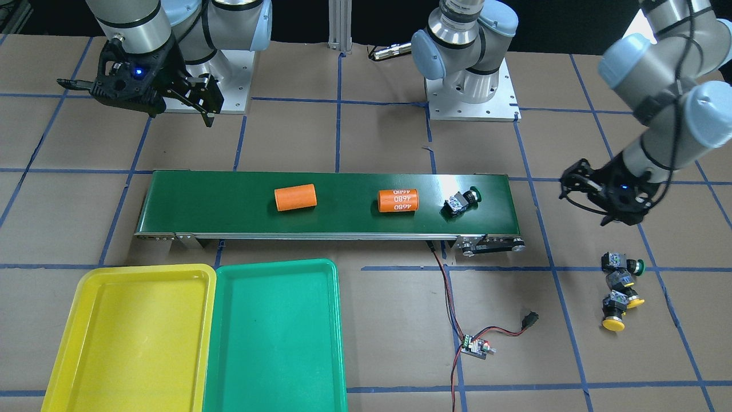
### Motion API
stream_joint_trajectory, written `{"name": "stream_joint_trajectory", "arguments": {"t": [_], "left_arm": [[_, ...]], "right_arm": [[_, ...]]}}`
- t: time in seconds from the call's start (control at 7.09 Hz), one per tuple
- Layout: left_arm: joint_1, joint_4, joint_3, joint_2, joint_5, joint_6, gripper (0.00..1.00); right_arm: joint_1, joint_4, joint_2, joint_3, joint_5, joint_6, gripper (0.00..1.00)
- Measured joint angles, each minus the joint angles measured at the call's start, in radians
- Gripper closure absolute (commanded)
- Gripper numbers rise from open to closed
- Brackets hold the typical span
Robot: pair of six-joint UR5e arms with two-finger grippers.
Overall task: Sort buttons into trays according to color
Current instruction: 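Set the green-capped button on the belt and return the left gripper, then grasp another green-capped button from the pile with the left gripper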
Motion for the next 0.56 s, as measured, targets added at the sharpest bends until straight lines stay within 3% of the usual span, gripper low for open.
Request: {"name": "stream_joint_trajectory", "arguments": {"t": [0.28,0.56], "left_arm": [[0.111,0.120,0.034,-0.118,0.006,0.244,0.00],[0.143,0.203,0.069,-0.211,-0.001,0.527,0.06]], "right_arm": [[0.000,-0.002,0.000,0.000,0.000,0.000,0.00],[0.000,-0.004,0.000,0.000,0.000,0.000,0.00]]}}
